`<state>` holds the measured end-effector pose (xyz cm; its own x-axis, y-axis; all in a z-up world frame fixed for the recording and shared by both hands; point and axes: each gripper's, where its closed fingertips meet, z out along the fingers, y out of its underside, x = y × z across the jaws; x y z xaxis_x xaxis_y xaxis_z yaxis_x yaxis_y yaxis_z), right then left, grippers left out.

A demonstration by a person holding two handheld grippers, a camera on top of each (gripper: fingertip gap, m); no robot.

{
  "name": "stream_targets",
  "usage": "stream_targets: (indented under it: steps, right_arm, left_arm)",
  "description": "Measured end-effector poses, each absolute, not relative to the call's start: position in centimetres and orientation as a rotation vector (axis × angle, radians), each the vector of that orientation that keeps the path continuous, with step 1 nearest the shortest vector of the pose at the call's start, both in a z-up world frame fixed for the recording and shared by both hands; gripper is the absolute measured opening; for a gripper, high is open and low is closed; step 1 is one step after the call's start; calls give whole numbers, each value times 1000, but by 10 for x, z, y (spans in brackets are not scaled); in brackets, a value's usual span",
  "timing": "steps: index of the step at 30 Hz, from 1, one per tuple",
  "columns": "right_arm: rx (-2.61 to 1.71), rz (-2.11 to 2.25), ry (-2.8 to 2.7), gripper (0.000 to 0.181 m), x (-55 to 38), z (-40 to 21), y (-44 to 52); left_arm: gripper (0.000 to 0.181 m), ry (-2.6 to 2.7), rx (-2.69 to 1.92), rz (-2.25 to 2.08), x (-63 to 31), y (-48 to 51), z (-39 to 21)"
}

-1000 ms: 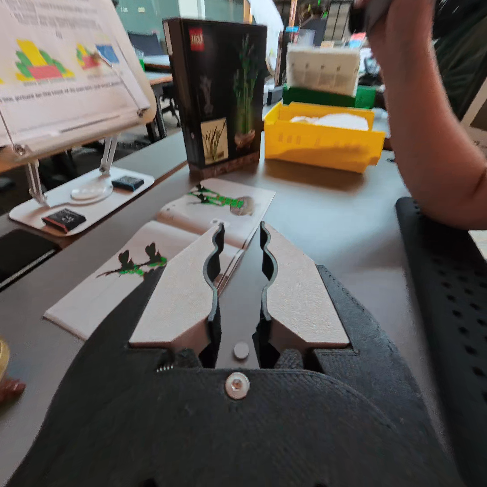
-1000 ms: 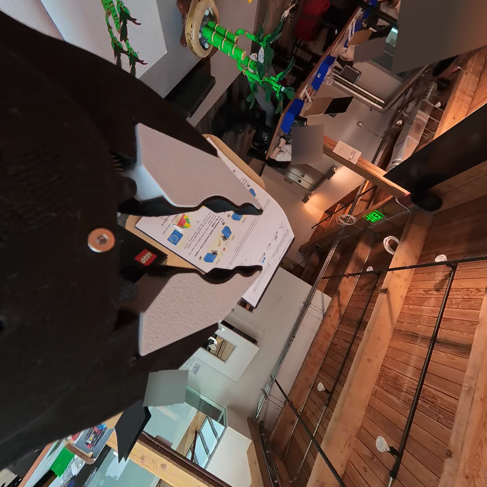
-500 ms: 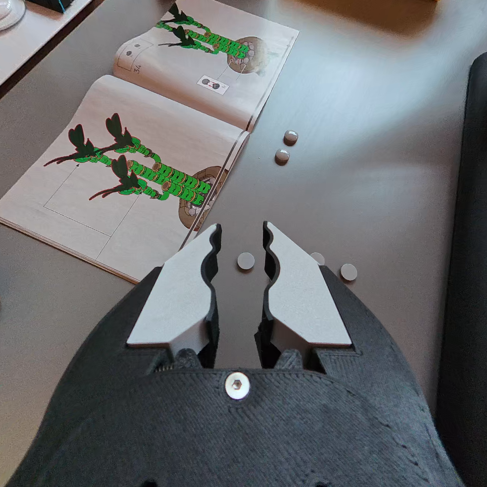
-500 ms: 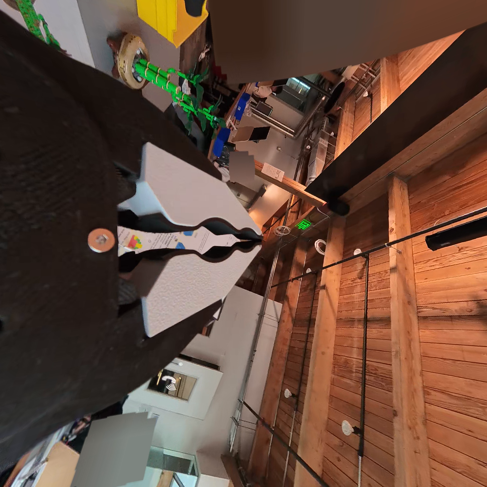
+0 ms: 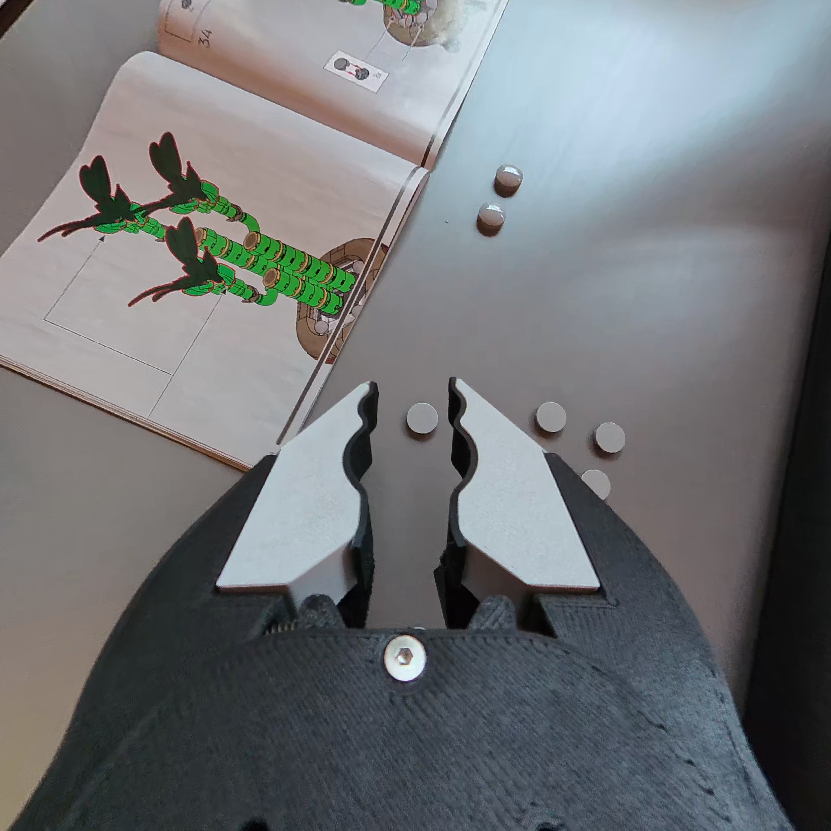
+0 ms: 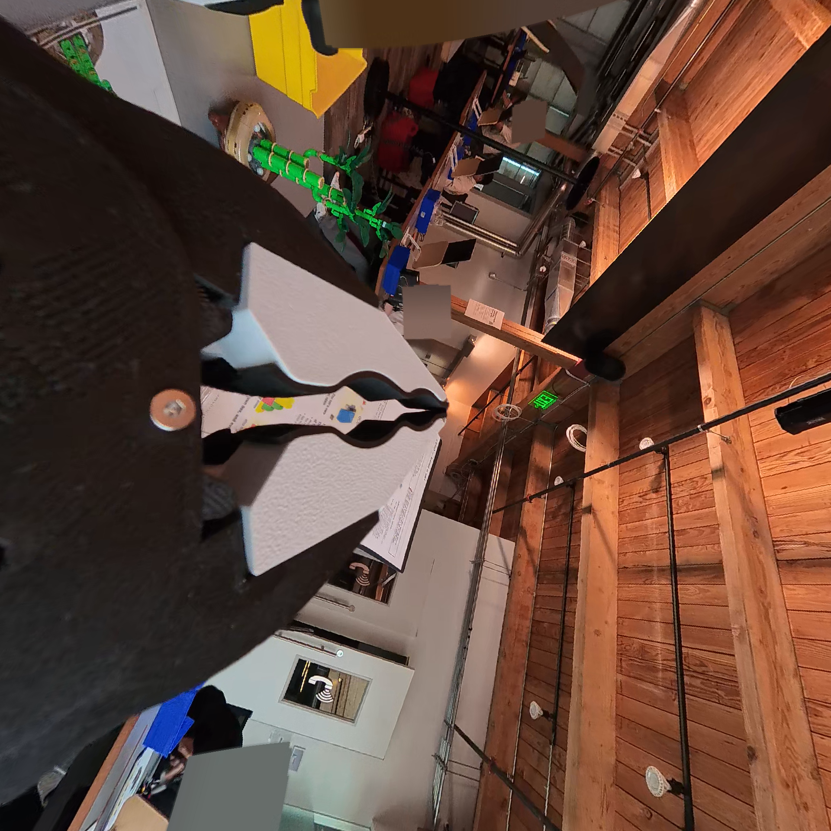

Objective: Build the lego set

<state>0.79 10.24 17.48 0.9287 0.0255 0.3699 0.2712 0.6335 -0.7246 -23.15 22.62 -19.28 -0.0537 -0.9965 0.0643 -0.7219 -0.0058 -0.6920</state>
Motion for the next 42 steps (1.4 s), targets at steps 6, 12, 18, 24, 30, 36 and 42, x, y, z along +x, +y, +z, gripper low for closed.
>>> stream_targets:
  steps: [6,12,18,24,30,36,42]
  right_arm:
    - [-891,-117,-356,0,10,174,105]
    - [-918,-72,-365,0,8,172,108]
    - [-934,-58,-377,0,5,169,112]
    - [-937,-58,-381,0,3,168,114]
    - [-946,-53,-385,0,2,167,116]
    - [-958,-45,-393,0,0,164,120]
    - [-968,-44,-405,0,-4,162,123]
  left_arm:
    - [29,1846,-1786,-775,-233,226,-198]
    - [27,1856,-1799,-753,-235,228,-201]
    - [25,1879,-1814,-687,-239,231,-208]
    - [21,1862,-1861,-631,-242,238,-214]
    - [18,1873,-1855,-626,-242,237,-214]
    - [18,1875,-1843,-636,-242,236,-212]
    - [17,1838,-1834,-669,-243,238,-204]
